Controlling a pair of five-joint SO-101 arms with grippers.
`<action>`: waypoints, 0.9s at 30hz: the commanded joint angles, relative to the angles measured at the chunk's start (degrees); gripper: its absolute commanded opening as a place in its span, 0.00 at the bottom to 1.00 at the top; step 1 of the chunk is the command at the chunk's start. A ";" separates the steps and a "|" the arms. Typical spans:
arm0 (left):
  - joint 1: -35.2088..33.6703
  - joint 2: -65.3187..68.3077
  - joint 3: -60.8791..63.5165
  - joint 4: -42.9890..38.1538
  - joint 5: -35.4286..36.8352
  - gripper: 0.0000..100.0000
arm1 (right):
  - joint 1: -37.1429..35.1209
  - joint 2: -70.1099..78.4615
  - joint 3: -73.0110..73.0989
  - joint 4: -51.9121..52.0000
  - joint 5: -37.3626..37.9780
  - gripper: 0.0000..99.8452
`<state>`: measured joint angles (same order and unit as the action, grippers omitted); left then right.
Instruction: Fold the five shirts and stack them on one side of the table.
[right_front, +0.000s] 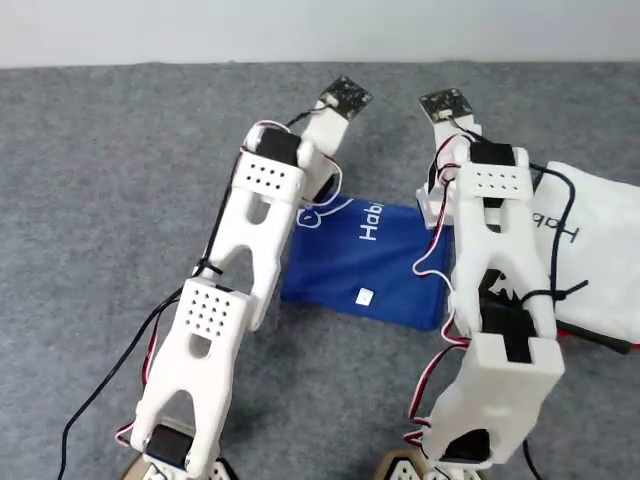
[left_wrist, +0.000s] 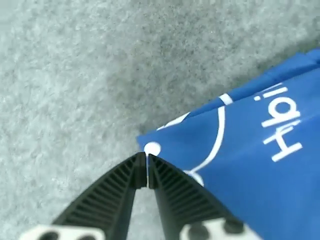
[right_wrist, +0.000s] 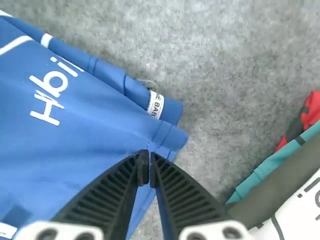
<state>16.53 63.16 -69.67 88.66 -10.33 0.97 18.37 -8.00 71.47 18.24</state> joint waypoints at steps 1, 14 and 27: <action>0.35 -0.88 4.18 -6.33 0.53 0.01 | 0.66 -2.42 -1.58 -0.31 -0.44 0.01; -2.29 -0.97 7.87 -7.91 0.18 0.02 | 3.38 -2.51 -2.02 2.33 -0.53 0.01; -15.74 -7.47 -8.66 12.13 0.18 0.01 | -0.04 8.13 -2.20 -14.20 0.00 0.01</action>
<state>3.87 62.11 -72.92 98.42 -10.33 1.23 25.32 -7.91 62.86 18.24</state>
